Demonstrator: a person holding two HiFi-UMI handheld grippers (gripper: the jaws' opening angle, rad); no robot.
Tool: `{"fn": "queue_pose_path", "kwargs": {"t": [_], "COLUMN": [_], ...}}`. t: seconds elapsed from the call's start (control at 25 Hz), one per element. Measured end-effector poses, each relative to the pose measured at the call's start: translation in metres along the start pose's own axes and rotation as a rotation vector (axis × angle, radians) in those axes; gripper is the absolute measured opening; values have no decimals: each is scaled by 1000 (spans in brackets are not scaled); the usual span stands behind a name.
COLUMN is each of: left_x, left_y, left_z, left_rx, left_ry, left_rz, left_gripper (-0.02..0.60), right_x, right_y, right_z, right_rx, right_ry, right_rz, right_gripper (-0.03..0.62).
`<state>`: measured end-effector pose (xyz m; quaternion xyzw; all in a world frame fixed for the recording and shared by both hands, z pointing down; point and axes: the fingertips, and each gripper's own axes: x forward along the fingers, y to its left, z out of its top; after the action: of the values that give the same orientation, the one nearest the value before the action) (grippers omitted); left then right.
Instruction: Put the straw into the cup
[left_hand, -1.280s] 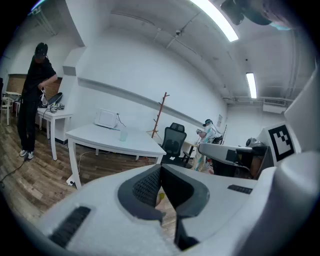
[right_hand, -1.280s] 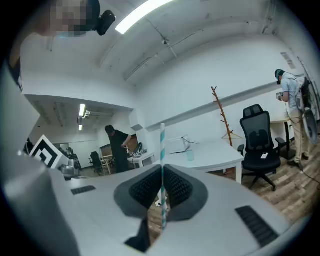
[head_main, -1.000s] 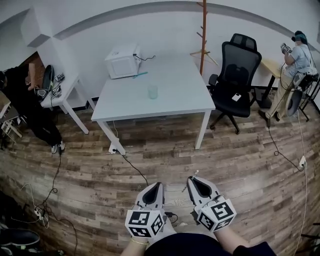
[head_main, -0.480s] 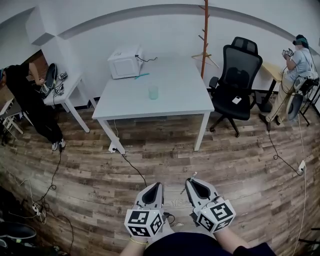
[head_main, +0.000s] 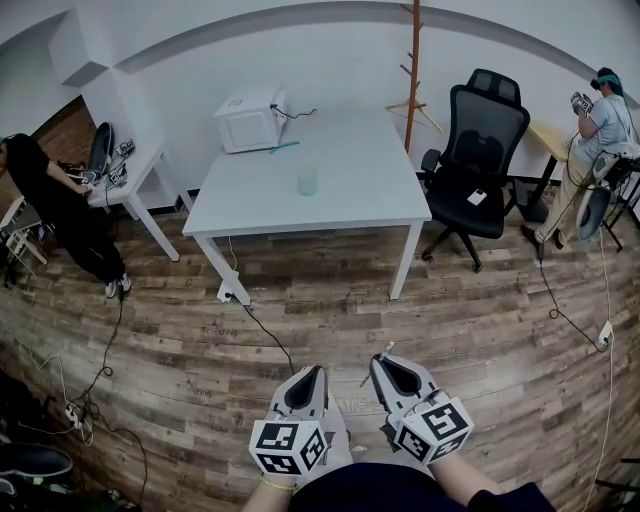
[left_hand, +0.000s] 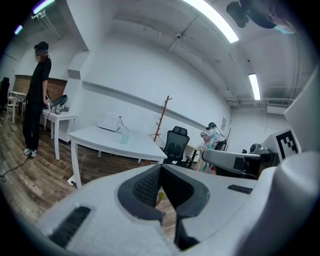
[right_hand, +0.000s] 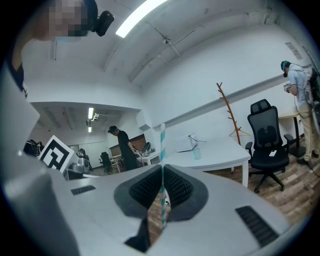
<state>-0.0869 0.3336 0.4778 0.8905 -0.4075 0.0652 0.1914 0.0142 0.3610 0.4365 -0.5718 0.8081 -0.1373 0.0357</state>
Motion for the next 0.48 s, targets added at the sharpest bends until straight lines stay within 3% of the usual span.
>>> {"fn": "queue_pose_path", "kwargs": {"t": [0.48], "left_x": [76], "left_y": [42], "left_z": [32], "left_rx": [-7], "left_ry": [9], "left_rz": [-22], "left_gripper": [14], "right_x": [79], "right_y": [-43], "right_z": [18], "right_rx": [-3], "right_ry": [7], "right_rz": [-32], "right_gripper": [34]}}
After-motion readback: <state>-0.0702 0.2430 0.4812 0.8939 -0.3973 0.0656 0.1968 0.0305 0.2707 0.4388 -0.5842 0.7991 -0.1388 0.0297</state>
